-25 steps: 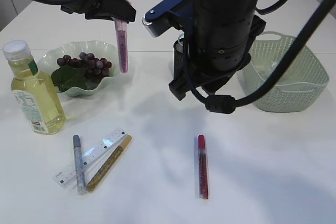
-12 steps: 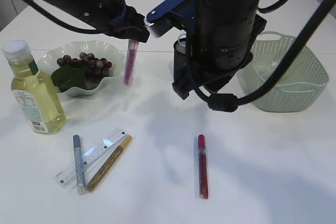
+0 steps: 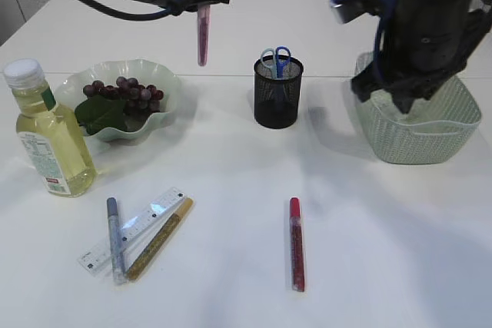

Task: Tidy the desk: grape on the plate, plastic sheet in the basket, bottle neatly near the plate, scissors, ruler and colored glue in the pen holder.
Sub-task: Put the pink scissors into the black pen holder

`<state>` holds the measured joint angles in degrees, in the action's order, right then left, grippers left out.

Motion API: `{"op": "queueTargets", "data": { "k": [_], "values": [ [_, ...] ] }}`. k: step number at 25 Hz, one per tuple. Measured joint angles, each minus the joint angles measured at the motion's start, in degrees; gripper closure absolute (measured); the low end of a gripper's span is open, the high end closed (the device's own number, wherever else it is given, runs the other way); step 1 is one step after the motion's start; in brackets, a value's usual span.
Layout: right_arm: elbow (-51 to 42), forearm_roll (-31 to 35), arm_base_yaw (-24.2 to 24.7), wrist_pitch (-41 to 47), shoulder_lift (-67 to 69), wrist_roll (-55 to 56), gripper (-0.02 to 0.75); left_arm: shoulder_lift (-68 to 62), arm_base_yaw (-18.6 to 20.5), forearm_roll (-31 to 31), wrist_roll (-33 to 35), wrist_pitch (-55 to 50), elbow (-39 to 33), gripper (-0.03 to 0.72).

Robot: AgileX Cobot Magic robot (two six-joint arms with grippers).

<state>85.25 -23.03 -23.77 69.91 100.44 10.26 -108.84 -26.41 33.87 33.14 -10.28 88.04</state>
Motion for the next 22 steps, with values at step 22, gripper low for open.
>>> {"op": "queueTargets", "data": {
  "k": [22],
  "values": [
    [0.0, -1.17, 15.88, 0.0, 0.0, -1.4, 0.458, -20.02, -9.08, 1.57, 0.13, 19.65, 19.85, 0.65]
  ]
}}
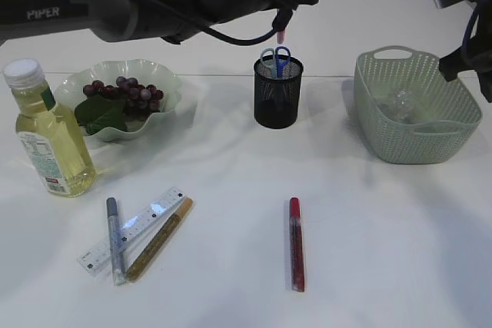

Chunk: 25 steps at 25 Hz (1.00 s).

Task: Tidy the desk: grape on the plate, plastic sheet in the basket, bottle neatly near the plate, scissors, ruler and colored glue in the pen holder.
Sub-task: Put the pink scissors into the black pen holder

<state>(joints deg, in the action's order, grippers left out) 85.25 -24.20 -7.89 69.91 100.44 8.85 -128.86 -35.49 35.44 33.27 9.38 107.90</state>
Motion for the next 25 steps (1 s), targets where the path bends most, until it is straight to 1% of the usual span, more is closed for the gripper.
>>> {"op": "queueTargets", "data": {
  "k": [5, 15, 25],
  "values": [
    [0.0, -0.51, 0.0, 0.0, 0.0, 0.0, 0.459, -2.06, -0.12, 1.64, 0.0, 0.08, 1.06, 0.65],
    [2.08, -0.75, 0.0, 0.1, 0.0, 0.0, 0.459, -4.95, -0.12, 2.55, 0.0, 0.35, 1.2, 0.65],
    [2.3, -0.68, 0.0, 0.1, 0.0, 0.0, 0.459, -5.97, -0.12, 4.1, 0.0, 0.5, 1.46, 0.65]
  ]
}}
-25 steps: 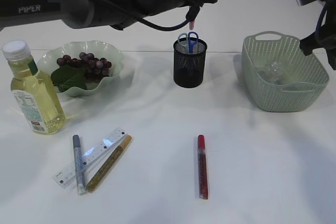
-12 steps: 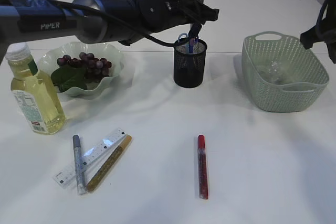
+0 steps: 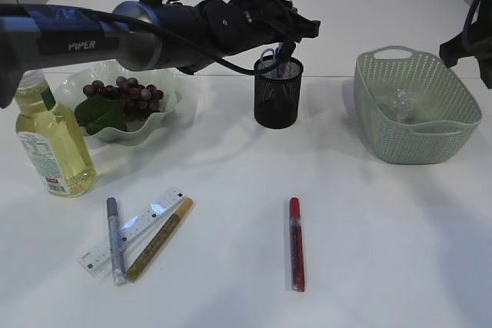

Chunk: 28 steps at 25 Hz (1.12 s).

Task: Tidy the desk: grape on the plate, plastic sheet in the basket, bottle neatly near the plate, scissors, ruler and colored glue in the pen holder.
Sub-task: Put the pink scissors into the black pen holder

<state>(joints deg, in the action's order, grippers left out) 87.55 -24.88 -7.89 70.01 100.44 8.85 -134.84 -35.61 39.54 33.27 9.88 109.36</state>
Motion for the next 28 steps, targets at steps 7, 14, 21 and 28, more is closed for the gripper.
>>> {"op": "queueTargets", "data": {
  "k": [7, 14, 21, 28],
  "values": [
    [0.0, 0.0, 0.0, 0.0, 0.0, 0.0, 0.459, -0.41, 0.0, 0.76, 0.0, 0.0, 0.0, 0.644],
    [0.0, 0.1, 0.0, 0.0, 0.0, 0.0, 0.459, -0.41, 0.0, 1.25, 0.0, 0.0, 0.0, 0.519],
    [0.0, 0.31, 0.0, 0.0, 0.0, 0.0, 0.459, -0.41, 0.0, 2.1, -0.1, -0.41, 0.0, 0.402],
    [1.08, 2.86, 0.0, 0.0, 0.0, 0.0, 0.459, 3.21, 1.19, -0.34, -0.1, -11.19, 0.0, 0.4]
  ]
}}
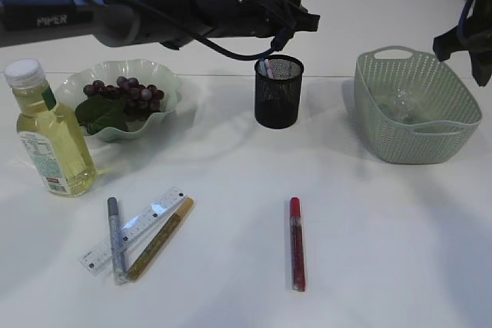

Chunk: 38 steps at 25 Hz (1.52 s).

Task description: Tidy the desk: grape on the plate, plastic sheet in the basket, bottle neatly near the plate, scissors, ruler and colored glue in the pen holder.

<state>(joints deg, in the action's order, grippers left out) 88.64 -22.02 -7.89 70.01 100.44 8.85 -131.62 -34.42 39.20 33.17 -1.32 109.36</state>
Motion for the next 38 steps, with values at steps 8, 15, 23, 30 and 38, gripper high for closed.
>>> {"op": "queueTargets", "data": {
  "k": [8, 15, 23, 30, 38],
  "values": [
    [1.64, 5.31, 0.0, 0.23, 0.0, -0.4, 0.459, 6.11, 0.85, -17.69, 0.0, -23.56, 0.13, 0.4],
    [1.64, 10.94, 0.0, 0.34, -0.83, -2.08, 0.459, 11.12, 0.85, -25.93, -9.48, -45.5, 1.01, 0.4],
    [1.64, 15.04, 0.0, 0.78, -6.36, -3.75, 0.46, 15.24, 0.85, -30.22, -26.83, -66.56, 9.89, 0.381],
    [1.64, 21.66, 0.0, 1.26, -10.21, -4.87, 0.461, 20.66, 0.75, -32.92, -37.84, -70.27, 12.29, 0.339],
    [-3.02, 26.73, 0.0, 1.26, -16.12, -5.23, 0.461, 25.25, -0.58, -31.8, -38.75, -70.36, 5.74, 0.337]
  ]
}}
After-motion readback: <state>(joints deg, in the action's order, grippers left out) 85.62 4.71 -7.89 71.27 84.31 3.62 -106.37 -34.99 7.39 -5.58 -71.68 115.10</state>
